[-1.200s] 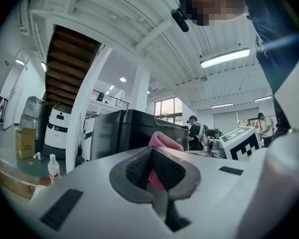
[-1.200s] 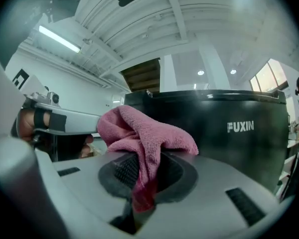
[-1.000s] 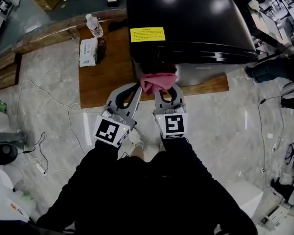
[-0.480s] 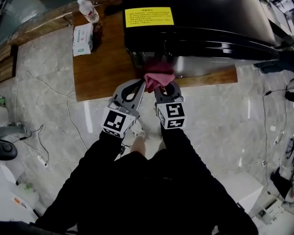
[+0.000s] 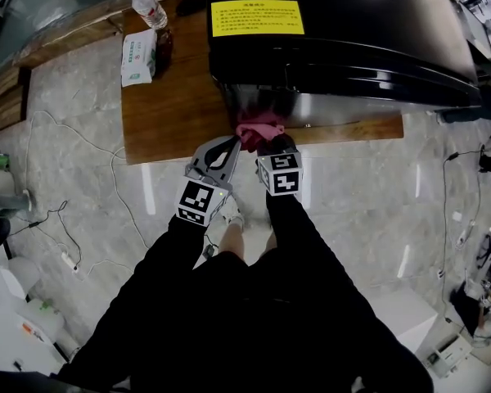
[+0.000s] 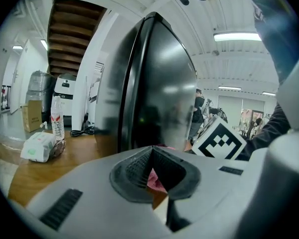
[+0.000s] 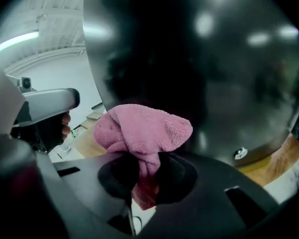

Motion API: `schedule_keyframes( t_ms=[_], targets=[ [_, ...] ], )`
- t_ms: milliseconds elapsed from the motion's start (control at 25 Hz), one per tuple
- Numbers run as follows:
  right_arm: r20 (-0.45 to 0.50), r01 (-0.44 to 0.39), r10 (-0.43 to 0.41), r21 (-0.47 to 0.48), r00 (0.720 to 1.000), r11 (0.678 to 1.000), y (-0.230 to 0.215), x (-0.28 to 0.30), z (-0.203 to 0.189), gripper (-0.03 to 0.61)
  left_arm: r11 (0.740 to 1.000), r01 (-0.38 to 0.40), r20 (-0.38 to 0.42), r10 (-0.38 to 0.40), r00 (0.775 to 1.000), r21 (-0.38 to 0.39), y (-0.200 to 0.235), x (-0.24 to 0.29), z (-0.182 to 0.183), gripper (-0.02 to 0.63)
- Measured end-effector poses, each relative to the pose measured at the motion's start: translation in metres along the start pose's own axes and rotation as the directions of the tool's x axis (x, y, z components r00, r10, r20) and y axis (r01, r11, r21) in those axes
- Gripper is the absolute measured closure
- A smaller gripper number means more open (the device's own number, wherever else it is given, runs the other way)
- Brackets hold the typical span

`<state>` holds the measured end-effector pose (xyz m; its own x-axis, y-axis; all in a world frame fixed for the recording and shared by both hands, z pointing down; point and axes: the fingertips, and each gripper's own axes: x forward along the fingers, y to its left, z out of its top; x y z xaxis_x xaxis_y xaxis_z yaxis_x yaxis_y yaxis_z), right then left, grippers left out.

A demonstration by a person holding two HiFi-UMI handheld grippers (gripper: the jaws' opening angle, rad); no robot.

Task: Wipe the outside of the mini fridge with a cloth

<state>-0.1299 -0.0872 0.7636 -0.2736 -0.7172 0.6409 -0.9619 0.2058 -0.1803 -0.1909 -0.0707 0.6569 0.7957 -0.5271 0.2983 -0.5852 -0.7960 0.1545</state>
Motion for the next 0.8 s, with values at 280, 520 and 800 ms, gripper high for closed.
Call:
schedule_keyframes(
  t_ms=[280, 520, 800],
  targets=[
    [0.002, -0.047, 0.047, -0.023, 0.999, 0.999, 0.007, -0.033, 0.003, 0.515, 0.999, -0.031, 0.014, 0.031, 0.999, -0.017, -0.014, -0.018, 0.013, 0.609],
    [0.207, -0.021, 0.033, -0.06, 0.978, 0.998, -0.006, -0.141, 0.052, 0.515, 1.0, -0.022, 0.116, 0.02, 0.993, 0.012, -0.061, -0.023, 0.078, 0.609],
    [0.477, 0.18, -0.067, -0.195, 0.876, 0.964, -0.077, -0.272, 0.138, 0.515, 0.998, -0.005, 0.242, -0.008, 0.97, 0.055, -0.146, -0.002, 0.165, 0.608]
  ],
)
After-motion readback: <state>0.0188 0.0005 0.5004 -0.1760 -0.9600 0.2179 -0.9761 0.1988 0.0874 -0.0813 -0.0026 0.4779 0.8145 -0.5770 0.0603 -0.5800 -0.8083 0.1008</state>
